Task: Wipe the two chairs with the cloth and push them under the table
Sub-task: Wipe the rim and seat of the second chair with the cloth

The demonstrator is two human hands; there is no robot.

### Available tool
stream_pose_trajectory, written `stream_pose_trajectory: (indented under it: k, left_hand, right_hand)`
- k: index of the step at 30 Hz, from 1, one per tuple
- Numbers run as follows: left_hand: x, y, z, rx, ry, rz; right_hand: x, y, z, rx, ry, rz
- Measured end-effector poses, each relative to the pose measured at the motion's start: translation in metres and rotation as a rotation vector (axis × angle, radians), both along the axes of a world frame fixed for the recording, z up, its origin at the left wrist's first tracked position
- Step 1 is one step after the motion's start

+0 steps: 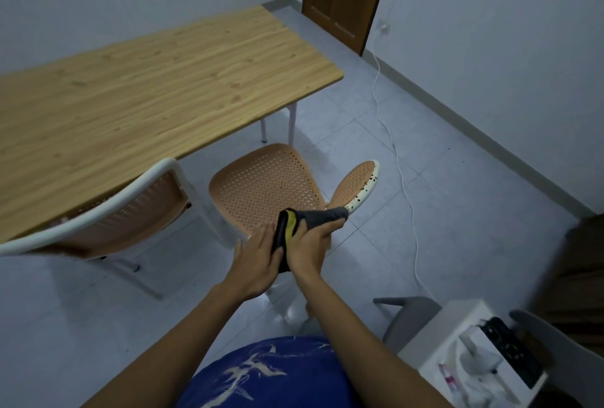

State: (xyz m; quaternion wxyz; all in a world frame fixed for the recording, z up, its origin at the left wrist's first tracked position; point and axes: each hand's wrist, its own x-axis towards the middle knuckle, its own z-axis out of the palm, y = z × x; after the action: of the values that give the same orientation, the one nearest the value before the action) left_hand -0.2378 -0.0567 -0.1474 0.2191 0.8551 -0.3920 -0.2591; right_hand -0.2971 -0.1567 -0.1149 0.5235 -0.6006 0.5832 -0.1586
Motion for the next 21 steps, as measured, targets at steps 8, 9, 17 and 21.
stream_pose_trajectory:
  k: [8,9,17,21]
  left_hand:
    - [0.000,0.004,0.020,0.017,0.001,-0.051]
    - [0.000,0.003,0.022,0.011,-0.008,-0.054]
    - [-0.001,-0.041,0.022,-0.082,0.162,0.142]
    - [-0.016,-0.062,0.029,-0.120,0.167,0.245]
  right_hand:
    - [0.002,-0.092,0.017,0.241,0.019,-0.188]
    - [0.001,-0.102,0.018,0.225,0.026,-0.172]
    - [0.000,-0.055,0.005,0.208,0.042,-0.108]
    - [-0.004,-0.072,0.000,0.253,0.085,0.017]
